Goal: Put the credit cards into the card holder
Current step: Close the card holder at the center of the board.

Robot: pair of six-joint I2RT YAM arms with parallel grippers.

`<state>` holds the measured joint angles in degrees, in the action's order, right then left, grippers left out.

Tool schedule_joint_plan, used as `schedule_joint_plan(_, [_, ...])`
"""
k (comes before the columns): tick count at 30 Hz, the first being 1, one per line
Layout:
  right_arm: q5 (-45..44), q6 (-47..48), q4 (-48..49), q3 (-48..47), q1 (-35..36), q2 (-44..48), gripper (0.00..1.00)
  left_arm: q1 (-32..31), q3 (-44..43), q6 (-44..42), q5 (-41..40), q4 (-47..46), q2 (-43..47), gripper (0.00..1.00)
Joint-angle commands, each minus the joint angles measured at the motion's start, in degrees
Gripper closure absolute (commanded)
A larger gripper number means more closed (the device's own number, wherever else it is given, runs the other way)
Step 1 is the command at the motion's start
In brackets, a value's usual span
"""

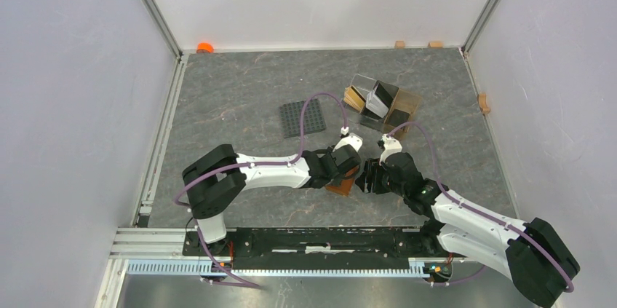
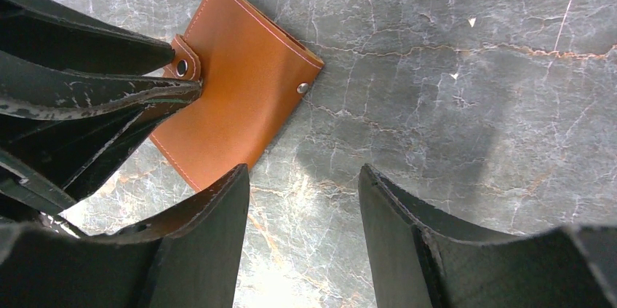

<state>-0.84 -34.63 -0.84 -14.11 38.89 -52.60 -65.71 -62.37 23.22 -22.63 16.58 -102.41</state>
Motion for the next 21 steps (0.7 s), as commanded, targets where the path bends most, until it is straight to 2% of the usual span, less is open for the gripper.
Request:
schedule_joint_plan(1, [0.39, -0.17, 2.03, 0.31, 0.17, -0.03, 0.38, -0.21, -1.89, -2.04, -2.24, -1.82, -0.99, 0.64])
schedule_joint_plan(7, [0.48, -0.01, 2.07, 0.2, 0.13, -0.35, 0.38, -0.21, -2.01, -1.7, -1.98, -1.9, -1.44, 0.78])
schedule_joint_plan(13, [0.57, 0.0, 1.99, 0.15, 0.13, -0.31, 0.39, -0.26, -0.94, 0.0, -0.65, -1.81, 1.25, 0.83])
schedule_joint_plan(21, [0.68, 0.2, 2.28, -0.07, 0.13, -0.68, 0.39, 0.21, -0.49, 4.91, 1.56, 0.4, 3.32, 0.96])
